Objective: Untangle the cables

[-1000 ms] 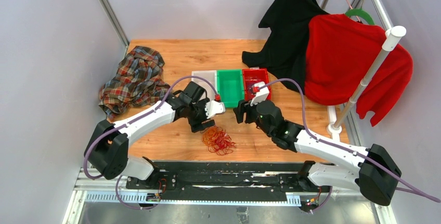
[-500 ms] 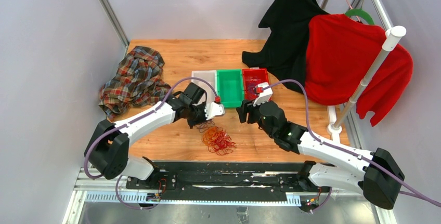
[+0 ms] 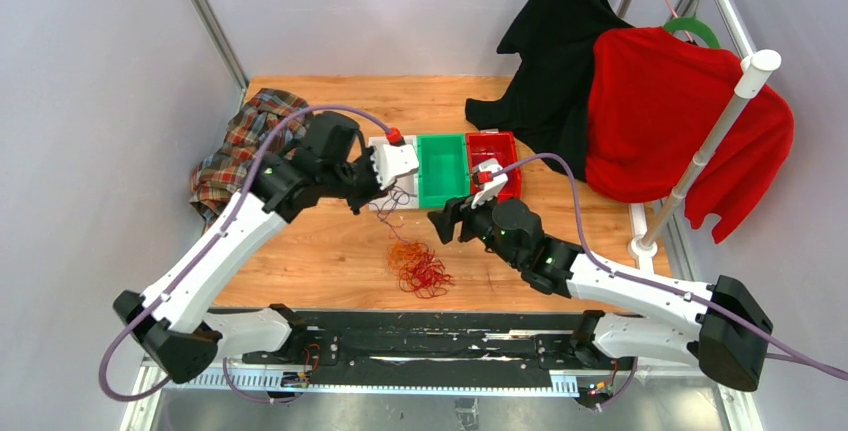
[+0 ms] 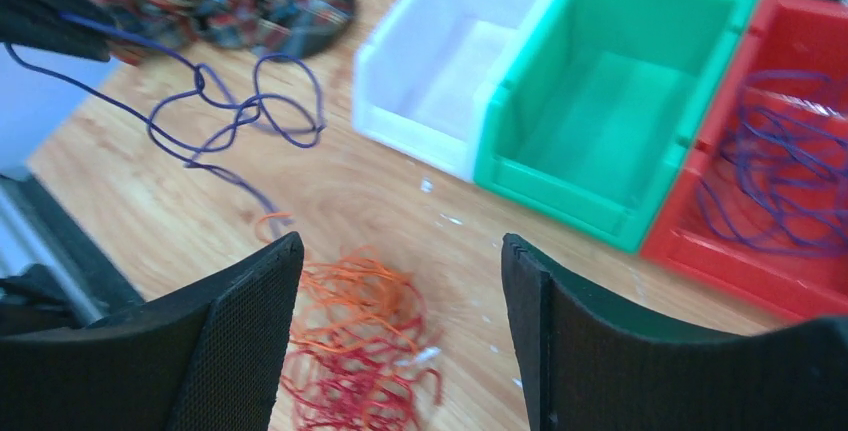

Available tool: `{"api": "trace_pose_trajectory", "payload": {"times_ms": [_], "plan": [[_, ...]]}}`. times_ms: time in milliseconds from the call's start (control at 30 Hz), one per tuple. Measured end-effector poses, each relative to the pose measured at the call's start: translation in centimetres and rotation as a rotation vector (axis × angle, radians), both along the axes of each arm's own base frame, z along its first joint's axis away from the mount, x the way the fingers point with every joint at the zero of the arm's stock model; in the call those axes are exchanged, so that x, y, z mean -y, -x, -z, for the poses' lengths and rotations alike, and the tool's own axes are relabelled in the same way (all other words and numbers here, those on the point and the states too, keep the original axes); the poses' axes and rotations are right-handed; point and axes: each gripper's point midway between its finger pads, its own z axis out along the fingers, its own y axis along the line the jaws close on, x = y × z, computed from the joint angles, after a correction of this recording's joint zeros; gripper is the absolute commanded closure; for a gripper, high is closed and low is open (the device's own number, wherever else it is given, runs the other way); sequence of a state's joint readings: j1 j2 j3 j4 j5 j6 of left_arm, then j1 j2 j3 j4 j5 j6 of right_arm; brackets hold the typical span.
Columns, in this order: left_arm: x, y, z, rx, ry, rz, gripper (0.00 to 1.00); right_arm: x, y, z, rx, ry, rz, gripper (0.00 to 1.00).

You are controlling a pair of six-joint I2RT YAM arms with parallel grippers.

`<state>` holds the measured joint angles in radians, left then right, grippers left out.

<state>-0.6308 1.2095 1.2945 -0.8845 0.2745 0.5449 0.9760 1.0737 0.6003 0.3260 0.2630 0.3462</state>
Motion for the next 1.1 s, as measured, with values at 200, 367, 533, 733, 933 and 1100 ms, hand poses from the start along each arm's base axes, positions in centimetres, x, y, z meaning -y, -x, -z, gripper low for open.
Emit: {"api": "trace_pose_trajectory", "payload": {"times_ms": [200, 367, 533, 733, 933, 1100], "plan": [[0.4, 2.0, -5.4, -0.001, 0.116, 0.015, 1.00, -3.8, 2.1, -5.5, 0.095, -0.100, -0.114, 0.27], [0.8, 3.0, -5.2, -0.078, 0.123, 0.023, 1.00, -5.6, 2.7, -8.5, 0.154, -0.140, -0.157, 0.27], [1.2, 4.1, -5.9, -0.118, 0.144, 0.045, 1.00, -6.7, 2.3, -9.1, 0.179, -0.131, -0.165, 0.27], [1.8, 5.2, -7.5, -0.134, 0.190, 0.083, 1.00, -8.2, 1.5, -8.2, 0.185, -0.104, -0.169, 0.26], [2.1, 6.4, -8.6, -0.160, 0.220, 0.127, 1.00, -9.3, 0.5, -6.9, 0.192, -0.094, -0.149, 0.27], [2.3, 6.9, -10.5, -0.147, 0.251, 0.150, 0.99, -9.2, -0.1, -5.4, 0.178, -0.074, -0.111, 0.28]]}}
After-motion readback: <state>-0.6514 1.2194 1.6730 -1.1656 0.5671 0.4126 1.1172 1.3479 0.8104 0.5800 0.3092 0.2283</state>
